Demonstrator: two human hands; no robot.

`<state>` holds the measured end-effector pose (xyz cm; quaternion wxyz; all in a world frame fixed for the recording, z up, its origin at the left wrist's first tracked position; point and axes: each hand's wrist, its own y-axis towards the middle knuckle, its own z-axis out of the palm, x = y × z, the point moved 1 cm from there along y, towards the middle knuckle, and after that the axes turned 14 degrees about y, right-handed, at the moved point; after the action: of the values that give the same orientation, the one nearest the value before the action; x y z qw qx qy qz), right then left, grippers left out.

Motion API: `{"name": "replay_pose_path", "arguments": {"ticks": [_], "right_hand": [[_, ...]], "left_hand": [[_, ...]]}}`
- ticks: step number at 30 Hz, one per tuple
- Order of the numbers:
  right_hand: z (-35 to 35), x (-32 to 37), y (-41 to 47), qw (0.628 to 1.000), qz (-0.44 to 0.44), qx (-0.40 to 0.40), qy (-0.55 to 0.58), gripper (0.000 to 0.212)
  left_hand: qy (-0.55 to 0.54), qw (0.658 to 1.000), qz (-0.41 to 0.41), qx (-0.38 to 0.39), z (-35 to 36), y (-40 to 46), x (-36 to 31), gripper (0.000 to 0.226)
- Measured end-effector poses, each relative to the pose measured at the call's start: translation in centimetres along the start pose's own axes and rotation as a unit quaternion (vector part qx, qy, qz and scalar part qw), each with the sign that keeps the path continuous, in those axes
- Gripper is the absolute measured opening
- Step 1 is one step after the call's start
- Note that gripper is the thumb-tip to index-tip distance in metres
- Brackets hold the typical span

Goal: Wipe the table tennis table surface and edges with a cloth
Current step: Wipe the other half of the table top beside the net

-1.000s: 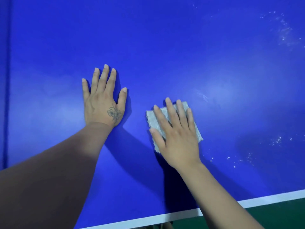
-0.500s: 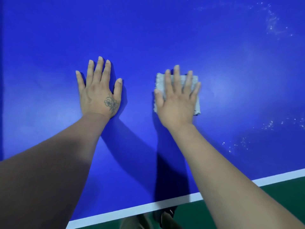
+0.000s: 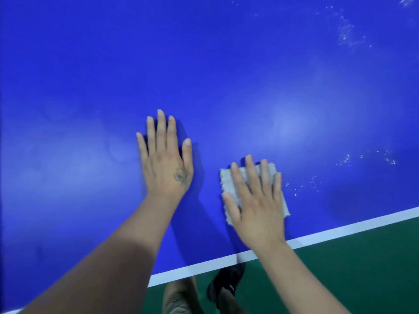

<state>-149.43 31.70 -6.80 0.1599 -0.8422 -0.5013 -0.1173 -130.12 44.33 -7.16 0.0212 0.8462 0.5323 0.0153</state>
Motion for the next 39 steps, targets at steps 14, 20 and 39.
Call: {"name": "replay_pose_path", "arguments": {"ticks": [14,20,39], "right_hand": [[1.3,4.6,5.5,0.999,0.002,-0.023,0.026,0.066],[1.0,2.1,-2.8,0.996,-0.061,0.029,0.052,0.062],[-1.4,-1.5,8.5,0.998,0.054,-0.038,0.007,0.068]], "left_hand": [[0.027,0.999,-0.014,0.018,1.1,-1.7,-1.5,0.061],[0.023,0.999,-0.018,0.016,0.8,-1.6,-1.7,0.062],[0.005,1.0,-0.018,0.007,1.1,-1.6,-1.7,0.058]]}}
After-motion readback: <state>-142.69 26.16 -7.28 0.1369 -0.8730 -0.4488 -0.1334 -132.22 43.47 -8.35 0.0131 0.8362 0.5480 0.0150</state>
